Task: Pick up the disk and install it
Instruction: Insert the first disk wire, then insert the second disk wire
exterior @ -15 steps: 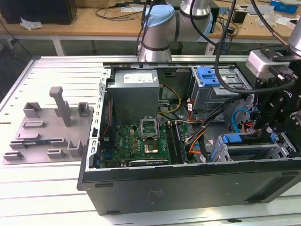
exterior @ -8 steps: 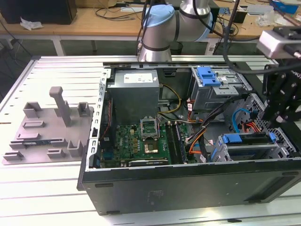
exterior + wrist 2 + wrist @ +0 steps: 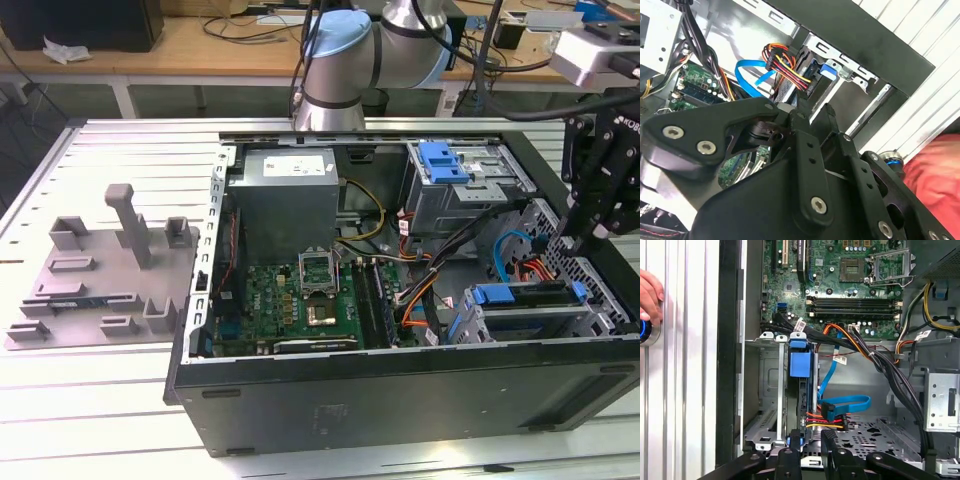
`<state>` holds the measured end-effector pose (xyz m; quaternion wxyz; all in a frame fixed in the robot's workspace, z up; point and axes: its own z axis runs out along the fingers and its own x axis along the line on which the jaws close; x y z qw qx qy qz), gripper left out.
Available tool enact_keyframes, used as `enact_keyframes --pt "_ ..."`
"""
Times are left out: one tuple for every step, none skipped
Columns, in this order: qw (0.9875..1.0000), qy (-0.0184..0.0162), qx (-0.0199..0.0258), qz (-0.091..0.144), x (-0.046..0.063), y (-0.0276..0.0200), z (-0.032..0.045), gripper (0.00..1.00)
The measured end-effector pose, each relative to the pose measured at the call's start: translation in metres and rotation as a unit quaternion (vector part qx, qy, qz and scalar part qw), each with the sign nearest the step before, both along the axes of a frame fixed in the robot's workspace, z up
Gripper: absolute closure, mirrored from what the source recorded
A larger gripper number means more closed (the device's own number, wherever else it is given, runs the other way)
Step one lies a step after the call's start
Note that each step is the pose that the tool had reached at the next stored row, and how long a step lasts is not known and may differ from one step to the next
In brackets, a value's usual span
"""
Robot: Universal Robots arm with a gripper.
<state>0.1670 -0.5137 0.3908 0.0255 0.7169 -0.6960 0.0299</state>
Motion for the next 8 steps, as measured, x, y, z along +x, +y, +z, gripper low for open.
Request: enact_keyframes --pt "1.0 0.0 -0.0002 0.0 0.0 0.0 0.0 0.7" --pt "1.0 0.0 -0.0006 0.0 0.0 0.0 0.0 0.7" --pt "1.0 0.0 -0.0008 0.0 0.0 0.0 0.0 0.7" --pt "1.0 0.0 -0.0008 0.0 0.0 0.0 0.0 0.7" --pt "1.0 0.0 -0.0011 0.0 0.0 0.0 0.0 0.7" --pt "1.0 0.0 -0.0013 0.0 0.0 0.0 0.0 0.7" --pt "1.0 0.0 -0.0014 0.0 0.0 0.0 0.0 0.7" --pt "1.0 0.0 -0.0016 0.0 0.0 0.0 0.0 0.7"
